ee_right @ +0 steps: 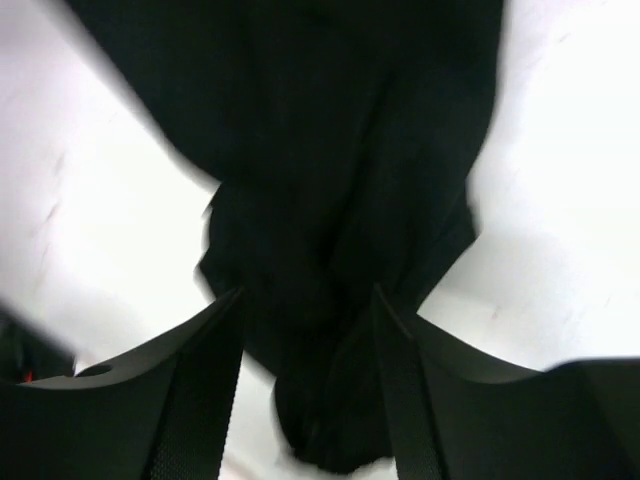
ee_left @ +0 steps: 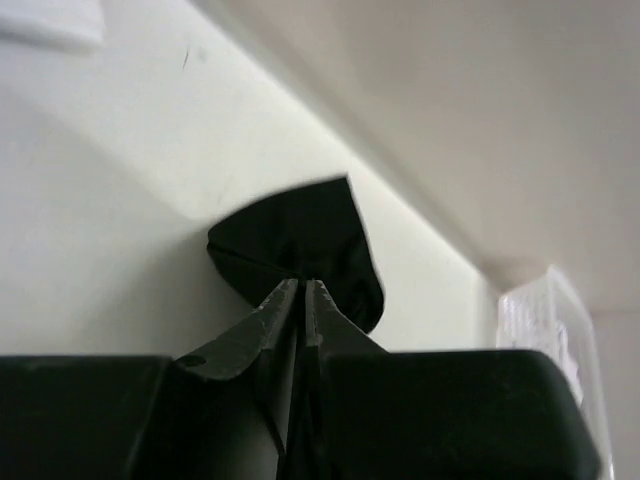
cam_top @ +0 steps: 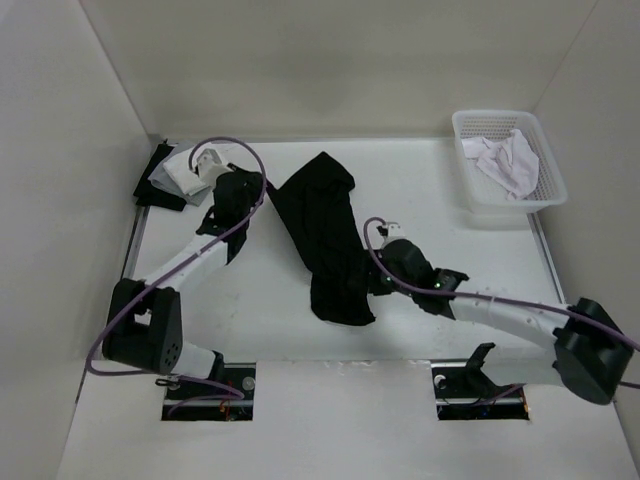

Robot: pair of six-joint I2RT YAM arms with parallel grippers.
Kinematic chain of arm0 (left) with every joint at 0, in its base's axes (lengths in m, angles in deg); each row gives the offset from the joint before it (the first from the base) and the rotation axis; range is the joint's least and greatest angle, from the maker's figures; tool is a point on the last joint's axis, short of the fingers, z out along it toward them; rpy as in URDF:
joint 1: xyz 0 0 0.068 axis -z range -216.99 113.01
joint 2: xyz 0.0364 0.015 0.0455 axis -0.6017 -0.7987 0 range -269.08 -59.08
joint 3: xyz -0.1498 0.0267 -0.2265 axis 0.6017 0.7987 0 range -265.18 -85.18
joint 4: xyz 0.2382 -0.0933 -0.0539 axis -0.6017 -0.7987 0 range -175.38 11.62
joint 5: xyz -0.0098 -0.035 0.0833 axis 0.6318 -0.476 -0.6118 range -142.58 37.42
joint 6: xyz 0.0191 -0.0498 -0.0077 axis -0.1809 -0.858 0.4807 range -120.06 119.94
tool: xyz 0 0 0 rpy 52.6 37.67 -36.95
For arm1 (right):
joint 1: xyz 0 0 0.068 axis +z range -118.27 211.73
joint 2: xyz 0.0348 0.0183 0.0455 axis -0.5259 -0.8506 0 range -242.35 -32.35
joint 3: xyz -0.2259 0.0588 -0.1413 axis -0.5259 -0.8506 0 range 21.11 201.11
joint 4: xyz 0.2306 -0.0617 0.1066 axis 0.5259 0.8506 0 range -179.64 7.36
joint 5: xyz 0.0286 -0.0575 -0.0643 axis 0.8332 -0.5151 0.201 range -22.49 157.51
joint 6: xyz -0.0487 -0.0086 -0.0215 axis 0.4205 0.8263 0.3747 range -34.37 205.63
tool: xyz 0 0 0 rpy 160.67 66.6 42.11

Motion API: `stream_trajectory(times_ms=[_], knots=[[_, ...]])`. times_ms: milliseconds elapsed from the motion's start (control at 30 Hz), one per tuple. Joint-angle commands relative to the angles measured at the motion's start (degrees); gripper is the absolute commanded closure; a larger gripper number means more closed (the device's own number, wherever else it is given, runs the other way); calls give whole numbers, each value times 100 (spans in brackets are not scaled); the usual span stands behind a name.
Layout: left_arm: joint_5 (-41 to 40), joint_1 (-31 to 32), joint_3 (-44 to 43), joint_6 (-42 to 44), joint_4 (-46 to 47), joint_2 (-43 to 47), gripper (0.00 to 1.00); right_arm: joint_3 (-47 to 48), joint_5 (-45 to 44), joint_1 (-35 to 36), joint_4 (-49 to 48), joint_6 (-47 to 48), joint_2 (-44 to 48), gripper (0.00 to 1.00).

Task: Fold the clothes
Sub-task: Flatten the tank top out

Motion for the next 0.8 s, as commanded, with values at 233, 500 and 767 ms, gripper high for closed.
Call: stream_trajectory(times_ms=[233, 500, 767], knots=[[-215, 324, 300, 527, -681, -44, 59, -492, -535, 1261, 736, -186, 509, 36], [-356, 2749, 2184, -350, -2190, 1786, 64, -660, -473, 1298, 597, -160, 378, 40], [382, 3833, 2246, -791, -1975, 1235, 44, -642, -684, 1315, 69, -256, 192, 75]])
